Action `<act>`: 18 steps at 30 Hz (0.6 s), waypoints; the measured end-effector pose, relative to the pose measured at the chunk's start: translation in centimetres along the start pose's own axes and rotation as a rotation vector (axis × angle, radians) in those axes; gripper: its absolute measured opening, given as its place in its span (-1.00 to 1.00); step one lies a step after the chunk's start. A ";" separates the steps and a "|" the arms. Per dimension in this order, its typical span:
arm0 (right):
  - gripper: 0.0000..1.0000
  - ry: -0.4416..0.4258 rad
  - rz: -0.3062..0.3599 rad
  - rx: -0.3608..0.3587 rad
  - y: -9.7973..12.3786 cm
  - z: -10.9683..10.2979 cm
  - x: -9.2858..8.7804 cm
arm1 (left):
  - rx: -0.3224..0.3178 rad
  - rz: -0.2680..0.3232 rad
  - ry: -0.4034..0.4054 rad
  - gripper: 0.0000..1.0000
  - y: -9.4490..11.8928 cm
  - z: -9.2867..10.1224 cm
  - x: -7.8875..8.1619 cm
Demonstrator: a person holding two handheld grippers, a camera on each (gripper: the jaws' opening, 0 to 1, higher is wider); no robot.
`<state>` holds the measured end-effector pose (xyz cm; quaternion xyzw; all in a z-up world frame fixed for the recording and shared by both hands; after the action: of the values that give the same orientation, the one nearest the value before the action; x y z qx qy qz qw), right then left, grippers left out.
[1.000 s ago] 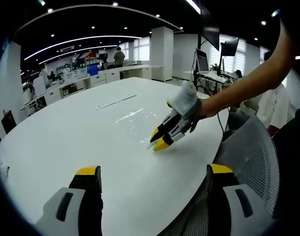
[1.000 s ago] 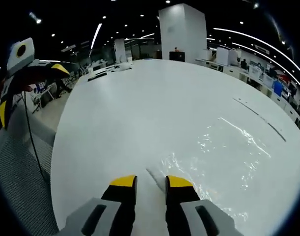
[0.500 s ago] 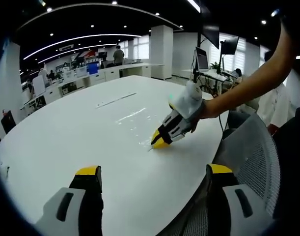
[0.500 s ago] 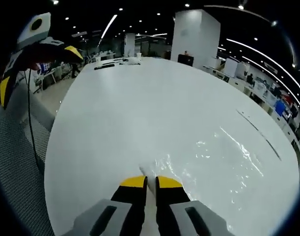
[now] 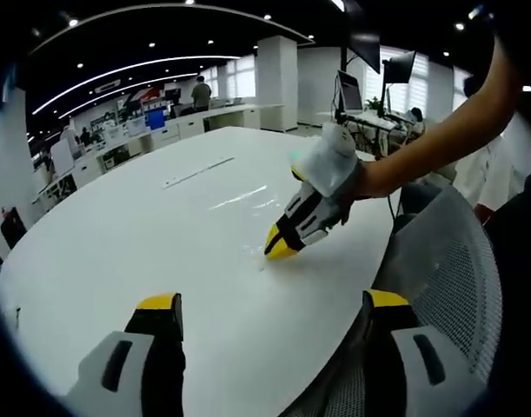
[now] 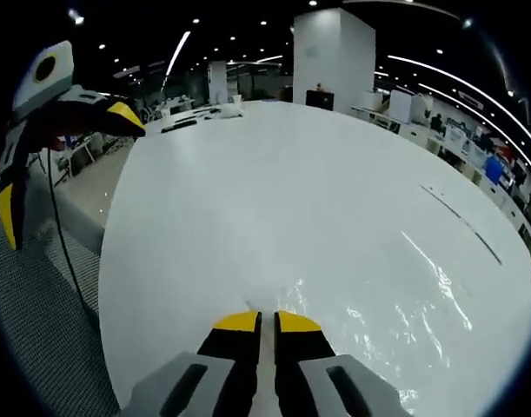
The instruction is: Open the resealable bag by pulling the two sides of the seal apart until the entire bag opening is separated and visibly accessible.
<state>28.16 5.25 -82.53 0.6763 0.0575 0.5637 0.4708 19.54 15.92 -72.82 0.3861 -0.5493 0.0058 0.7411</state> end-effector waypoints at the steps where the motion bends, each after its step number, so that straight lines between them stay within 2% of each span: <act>1: -0.98 -0.004 0.000 0.003 0.2 -0.1 0.0 | -0.002 -0.004 0.000 0.61 -0.1 0.0 -0.1; 8: -0.98 -0.005 0.005 0.016 1.5 -1.0 0.4 | -0.023 -0.013 -0.025 0.60 -0.9 0.8 0.1; 13: -0.98 -0.010 0.014 0.020 2.5 -1.6 0.8 | -0.048 -0.046 -0.093 0.49 -1.0 1.8 0.0; 16: -0.98 -0.015 0.021 0.023 3.1 -2.0 1.0 | -0.053 -0.050 -0.104 0.44 -1.0 2.2 -0.1; 17: -0.98 -0.019 0.021 0.027 3.3 -2.2 1.0 | -0.060 -0.044 -0.098 0.43 -1.1 2.3 -0.1; 18: -0.98 -0.027 0.019 0.037 3.6 -2.6 1.1 | -0.086 -0.014 -0.063 0.42 -1.2 2.8 0.1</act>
<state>24.80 5.37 -79.44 0.6930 0.0551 0.5578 0.4534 17.87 13.40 -73.14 0.3579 -0.5694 -0.0353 0.7392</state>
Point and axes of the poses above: the point that each gripper's makers call its tool centre point, and the gripper's own axes: y roughly backward along the fingers, z roughly to its right, x roughly out of its top, the point moved 3 cm from there along y, roughly backward along the fingers, and after that the axes turned 10 degrees about -x, right-handed, at the moved point
